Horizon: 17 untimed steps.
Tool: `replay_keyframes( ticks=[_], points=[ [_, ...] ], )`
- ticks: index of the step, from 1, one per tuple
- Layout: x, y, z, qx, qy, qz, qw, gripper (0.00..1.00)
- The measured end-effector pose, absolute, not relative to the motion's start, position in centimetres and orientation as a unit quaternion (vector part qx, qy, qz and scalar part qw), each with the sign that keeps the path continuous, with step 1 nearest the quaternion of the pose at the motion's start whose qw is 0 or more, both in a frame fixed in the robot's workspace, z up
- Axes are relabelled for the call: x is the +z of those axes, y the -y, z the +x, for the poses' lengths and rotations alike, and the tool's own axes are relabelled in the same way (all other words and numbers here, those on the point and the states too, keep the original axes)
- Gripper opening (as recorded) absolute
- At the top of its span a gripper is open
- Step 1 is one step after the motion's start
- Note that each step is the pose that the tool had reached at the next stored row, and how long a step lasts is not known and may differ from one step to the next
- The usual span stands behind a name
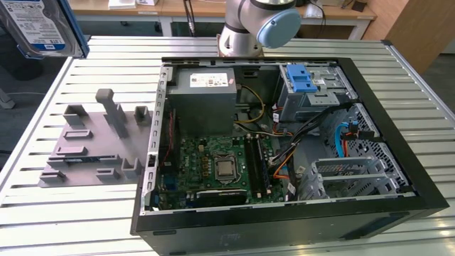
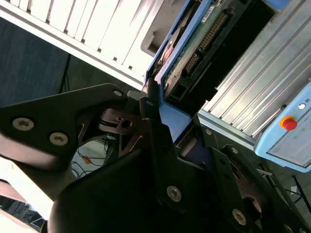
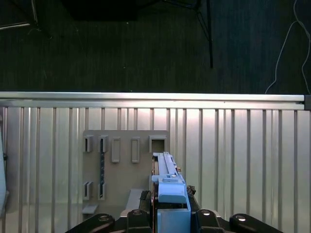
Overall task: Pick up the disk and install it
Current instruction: 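Pick up the disk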
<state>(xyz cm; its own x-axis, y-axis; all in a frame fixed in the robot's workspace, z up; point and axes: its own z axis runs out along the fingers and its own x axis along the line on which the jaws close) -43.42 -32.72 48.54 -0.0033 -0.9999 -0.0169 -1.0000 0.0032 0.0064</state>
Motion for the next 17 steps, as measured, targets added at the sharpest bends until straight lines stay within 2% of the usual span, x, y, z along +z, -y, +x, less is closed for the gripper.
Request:
replay_keyframes(
  ticks=[17],
  points=[
    [49.00, 33.06, -43.37, 0.008, -0.708, -0.706, 0.004, 0.36]
  ],
)
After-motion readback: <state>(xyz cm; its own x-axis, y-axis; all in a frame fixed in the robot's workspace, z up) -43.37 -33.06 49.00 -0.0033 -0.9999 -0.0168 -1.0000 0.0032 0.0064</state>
